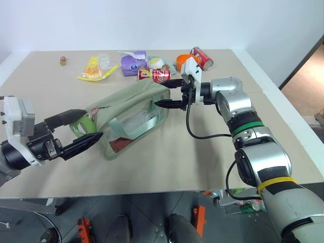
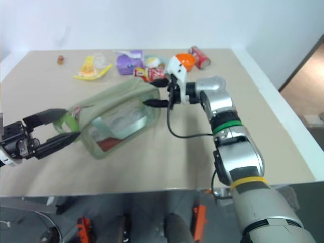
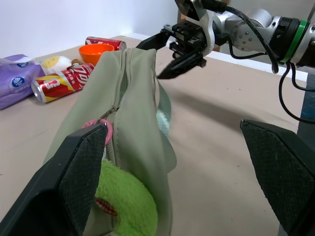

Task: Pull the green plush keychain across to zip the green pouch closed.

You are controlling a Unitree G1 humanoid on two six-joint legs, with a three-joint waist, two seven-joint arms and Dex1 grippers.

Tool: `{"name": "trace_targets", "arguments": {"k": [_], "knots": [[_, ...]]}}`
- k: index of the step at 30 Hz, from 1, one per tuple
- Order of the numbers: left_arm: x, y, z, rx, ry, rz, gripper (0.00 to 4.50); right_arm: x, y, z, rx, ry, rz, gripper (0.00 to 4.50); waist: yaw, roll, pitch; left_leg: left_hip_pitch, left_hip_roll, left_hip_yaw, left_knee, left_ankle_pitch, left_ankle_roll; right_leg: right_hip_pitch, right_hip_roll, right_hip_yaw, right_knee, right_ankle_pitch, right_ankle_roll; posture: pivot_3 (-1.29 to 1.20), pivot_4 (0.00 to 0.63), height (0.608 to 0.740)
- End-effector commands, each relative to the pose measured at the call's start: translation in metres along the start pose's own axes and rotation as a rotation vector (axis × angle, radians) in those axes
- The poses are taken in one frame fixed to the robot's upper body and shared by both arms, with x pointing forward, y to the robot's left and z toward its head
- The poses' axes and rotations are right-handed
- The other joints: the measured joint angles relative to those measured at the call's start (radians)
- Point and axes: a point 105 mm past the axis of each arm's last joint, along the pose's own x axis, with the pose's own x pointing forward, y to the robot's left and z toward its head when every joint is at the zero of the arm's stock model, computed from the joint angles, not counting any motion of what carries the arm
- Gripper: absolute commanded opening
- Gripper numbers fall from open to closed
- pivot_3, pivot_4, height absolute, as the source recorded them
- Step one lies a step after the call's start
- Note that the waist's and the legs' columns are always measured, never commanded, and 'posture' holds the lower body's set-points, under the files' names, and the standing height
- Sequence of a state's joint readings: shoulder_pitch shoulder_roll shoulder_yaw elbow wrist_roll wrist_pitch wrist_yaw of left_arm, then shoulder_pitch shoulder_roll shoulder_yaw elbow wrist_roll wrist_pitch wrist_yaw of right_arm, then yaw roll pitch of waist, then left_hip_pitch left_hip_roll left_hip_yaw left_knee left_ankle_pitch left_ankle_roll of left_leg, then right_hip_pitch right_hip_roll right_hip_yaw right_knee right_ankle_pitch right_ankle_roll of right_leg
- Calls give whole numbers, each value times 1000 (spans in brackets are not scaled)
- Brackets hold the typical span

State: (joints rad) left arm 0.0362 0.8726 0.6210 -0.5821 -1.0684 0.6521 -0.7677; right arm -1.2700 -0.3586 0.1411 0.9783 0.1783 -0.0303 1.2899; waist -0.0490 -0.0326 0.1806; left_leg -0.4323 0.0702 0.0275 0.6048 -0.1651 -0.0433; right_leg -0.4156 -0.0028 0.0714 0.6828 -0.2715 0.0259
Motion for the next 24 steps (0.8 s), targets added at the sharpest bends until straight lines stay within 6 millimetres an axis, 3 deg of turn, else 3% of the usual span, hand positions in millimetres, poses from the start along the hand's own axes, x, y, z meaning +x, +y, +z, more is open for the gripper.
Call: {"name": "trace_targets", "arguments": {"k": [1, 6, 8, 15, 24], "knots": [[4, -2, 6, 33, -21, -7, 4500, -2, -4, 23, -54, -62, 5, 2335, 0, 0, 0, 0, 0, 0, 0, 0, 0, 0, 0, 0, 0, 0, 0, 0, 150, 740], [8, 1, 5, 31, -29, -5, 4500, -4, -2, 26, -48, -77, 23, 445, 0, 0, 0, 0, 0, 0, 0, 0, 0, 0, 0, 0, 0, 0, 0, 0, 150, 740], [11, 3, 5, 29, -31, -10, 4500, -5, -1, 26, -45, -81, 34, 40, 0, 0, 0, 0, 0, 0, 0, 0, 0, 0, 0, 0, 0, 0, 0, 0, 150, 740], [16, 8, 1, 28, -36, -7, 4500, -18, 9, 31, -79, -103, 69, 40, 1, 0, 0, 0, 0, 0, 0, 0, 0, 0, 0, 0, 0, 0, 0, 0, 150, 740], [21, 15, -1, 26, -39, -5, 4500, -77, 44, 47, -124, -60, -53, 40, 10, 0, 0, -3, 0, -1, 1, 0, 0, -1, -1, -2, 0, 0, 1, 0, 150, 740]]}}
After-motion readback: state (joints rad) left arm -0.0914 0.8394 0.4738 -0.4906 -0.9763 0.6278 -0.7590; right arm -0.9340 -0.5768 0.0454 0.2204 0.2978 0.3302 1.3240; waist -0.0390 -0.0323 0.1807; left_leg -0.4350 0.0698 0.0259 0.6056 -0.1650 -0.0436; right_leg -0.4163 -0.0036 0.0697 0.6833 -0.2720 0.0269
